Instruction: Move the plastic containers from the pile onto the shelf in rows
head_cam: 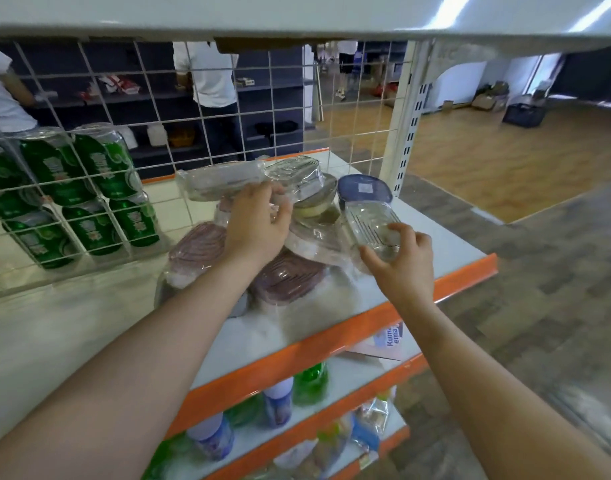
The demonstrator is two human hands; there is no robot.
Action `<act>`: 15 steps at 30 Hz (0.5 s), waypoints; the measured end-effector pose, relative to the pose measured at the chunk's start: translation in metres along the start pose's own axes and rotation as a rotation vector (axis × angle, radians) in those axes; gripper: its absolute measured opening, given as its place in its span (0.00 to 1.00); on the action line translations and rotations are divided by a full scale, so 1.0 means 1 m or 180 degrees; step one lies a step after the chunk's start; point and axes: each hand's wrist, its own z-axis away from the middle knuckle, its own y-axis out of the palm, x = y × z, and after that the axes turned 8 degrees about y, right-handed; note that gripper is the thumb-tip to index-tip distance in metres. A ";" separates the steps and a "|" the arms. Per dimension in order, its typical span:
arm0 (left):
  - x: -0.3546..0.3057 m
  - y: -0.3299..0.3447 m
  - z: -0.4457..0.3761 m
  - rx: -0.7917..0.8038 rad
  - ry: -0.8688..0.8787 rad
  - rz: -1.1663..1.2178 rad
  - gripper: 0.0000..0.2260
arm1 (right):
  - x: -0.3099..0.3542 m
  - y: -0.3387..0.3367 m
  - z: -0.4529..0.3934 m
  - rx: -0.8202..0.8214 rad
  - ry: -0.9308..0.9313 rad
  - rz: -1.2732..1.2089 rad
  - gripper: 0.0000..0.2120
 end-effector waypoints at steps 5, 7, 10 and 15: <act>0.000 0.005 0.003 0.0144 0.0000 0.0035 0.09 | -0.009 -0.001 -0.008 0.0119 0.0589 0.0282 0.25; 0.004 0.003 0.001 0.0176 -0.0096 0.0031 0.09 | -0.011 -0.003 -0.012 -0.0007 0.0687 0.0454 0.26; 0.007 0.001 0.005 0.0237 -0.0271 0.0070 0.09 | -0.018 -0.004 -0.015 0.0161 0.0790 0.0611 0.27; 0.011 0.005 0.015 0.0358 -0.0252 0.0195 0.08 | -0.025 0.010 -0.008 0.0676 0.0686 0.0518 0.30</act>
